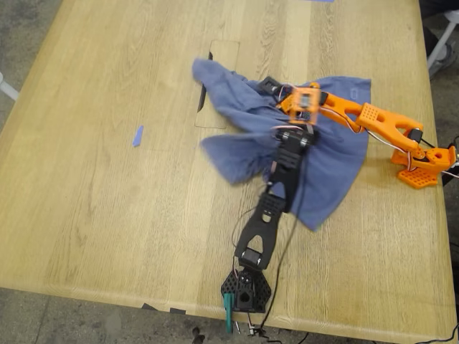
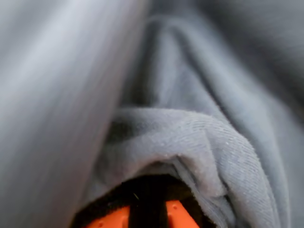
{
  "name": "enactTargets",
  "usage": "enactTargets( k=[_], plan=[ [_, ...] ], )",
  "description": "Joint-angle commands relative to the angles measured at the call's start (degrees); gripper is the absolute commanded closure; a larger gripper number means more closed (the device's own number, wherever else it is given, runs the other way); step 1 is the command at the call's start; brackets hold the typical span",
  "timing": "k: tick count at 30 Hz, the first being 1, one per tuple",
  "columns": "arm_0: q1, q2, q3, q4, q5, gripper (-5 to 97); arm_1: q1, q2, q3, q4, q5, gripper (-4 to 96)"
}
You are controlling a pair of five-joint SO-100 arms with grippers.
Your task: Fold a T-shirt
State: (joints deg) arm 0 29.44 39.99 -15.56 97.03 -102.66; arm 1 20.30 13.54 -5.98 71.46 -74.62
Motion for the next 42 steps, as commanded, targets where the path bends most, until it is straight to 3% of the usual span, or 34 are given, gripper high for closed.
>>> enactTargets(
  k=[1,13,19,27,30,35,42],
  plan=[
    [8.70,5.10,-3.43,-0.35,0.00,92,5.10,2.55,-0.62,-0.53,0.18,91.4],
    [18.02,-16.35,-3.43,-8.44,-0.35,92,3.78,3.34,-0.62,-1.23,0.35,91.4],
    [19.69,-21.62,-3.16,-5.27,-0.18,92,1.58,3.96,-0.62,-0.88,0.53,91.4],
    [15.38,-23.55,-3.16,-2.64,0.62,85,1.05,4.83,-0.62,0.00,0.53,91.4],
    [14.77,-24.26,-3.16,-2.72,1.58,75,1.23,5.19,-0.62,0.70,0.44,91.4],
    [13.62,-23.91,-3.25,-4.13,2.55,46,1.58,5.98,-0.62,2.02,0.18,91.4],
    [8.88,-21.45,-3.08,-1.49,6.24,31,1.49,7.38,-0.62,3.87,0.09,91.4]
  ],
)
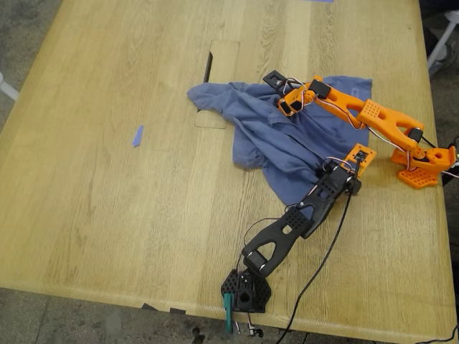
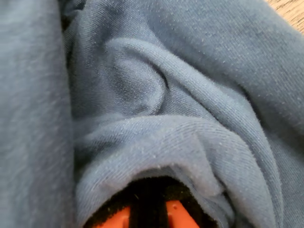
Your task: Fold a T-shirt
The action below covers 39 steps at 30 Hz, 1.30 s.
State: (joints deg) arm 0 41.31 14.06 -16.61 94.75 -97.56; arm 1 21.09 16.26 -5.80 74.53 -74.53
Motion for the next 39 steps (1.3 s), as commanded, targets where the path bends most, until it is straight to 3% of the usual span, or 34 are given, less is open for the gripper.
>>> enactTargets(
  k=[1,14,26,31,39],
  plan=[
    [-3.43,4.48,-2.02,0.88,1.41,31,0.62,4.92,-0.79,1.05,0.00,91.4],
    [-0.35,1.67,-2.20,0.62,1.14,31,0.26,7.91,-0.79,3.52,0.00,91.4],
    [-7.03,-2.90,-2.11,-2.64,0.00,45,-1.41,7.03,-0.79,3.16,0.09,91.5],
    [-8.70,-4.39,-2.11,-4.39,-1.49,56,-2.02,6.42,-0.79,2.55,0.18,91.5],
    [-10.20,-4.22,-2.02,-4.48,-5.10,87,-2.11,6.33,-0.79,2.29,0.18,91.5]
  ],
)
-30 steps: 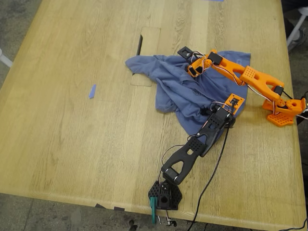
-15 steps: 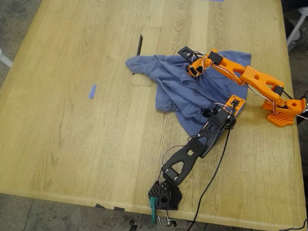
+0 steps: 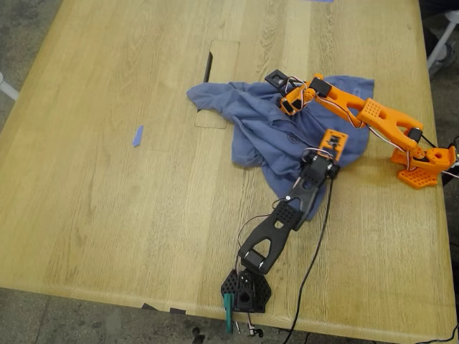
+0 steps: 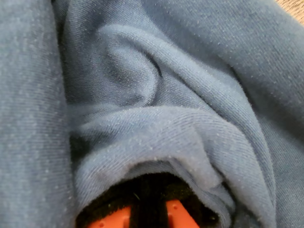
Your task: Fold a T-shirt
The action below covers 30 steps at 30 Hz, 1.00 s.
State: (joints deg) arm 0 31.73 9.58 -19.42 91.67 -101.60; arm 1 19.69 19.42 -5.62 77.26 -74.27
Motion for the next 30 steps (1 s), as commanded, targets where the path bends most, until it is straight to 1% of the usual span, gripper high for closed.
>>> enactTargets(
  k=[1,2,9,15,30],
  plan=[
    [-0.70,0.53,0.79,-1.41,-1.14,90,-0.70,3.16,-0.97,-0.53,-0.09,91.5],
    [-0.88,0.97,0.79,-1.41,-1.49,92,-0.62,3.16,-0.97,-0.53,-0.09,91.5],
    [-3.08,7.65,0.79,-0.70,-1.93,92,-0.35,5.45,-0.97,-1.23,-0.09,91.5],
    [-6.68,15.47,0.88,1.58,-2.11,92,-0.53,10.11,-0.97,-2.46,-0.26,91.5],
    [-16.79,36.30,0.70,4.83,1.14,92,-1.05,25.40,-0.97,4.57,-0.35,91.5]
  ],
)
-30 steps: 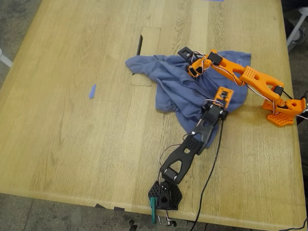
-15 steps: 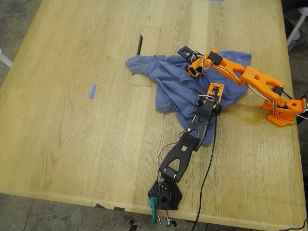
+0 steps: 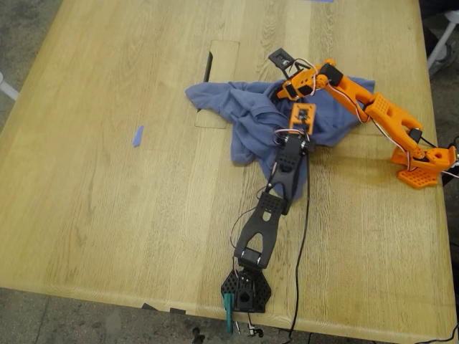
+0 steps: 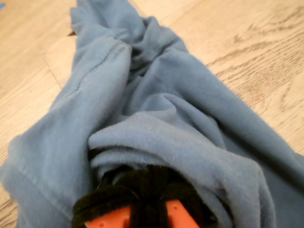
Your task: Fold a T-shirt
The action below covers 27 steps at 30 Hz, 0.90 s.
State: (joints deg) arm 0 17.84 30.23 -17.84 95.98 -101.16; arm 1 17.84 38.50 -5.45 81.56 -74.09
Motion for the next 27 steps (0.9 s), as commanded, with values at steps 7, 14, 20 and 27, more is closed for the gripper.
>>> enactTargets(
  k=[7,14,20,27],
  plan=[
    [-6.68,27.77,-0.97,11.51,1.14,92,1.05,11.60,-1.14,-2.20,-0.88,91.5],
    [-12.92,34.45,-0.97,11.51,1.76,92,2.20,16.44,-1.14,-5.98,-1.23,91.5],
    [-18.11,36.30,-0.97,3.60,1.85,92,2.20,20.21,-1.14,-12.13,-1.49,91.5],
    [-22.85,37.79,-0.97,-7.73,1.85,92,3.69,23.12,-1.14,-21.18,-1.76,91.5]
  ],
)
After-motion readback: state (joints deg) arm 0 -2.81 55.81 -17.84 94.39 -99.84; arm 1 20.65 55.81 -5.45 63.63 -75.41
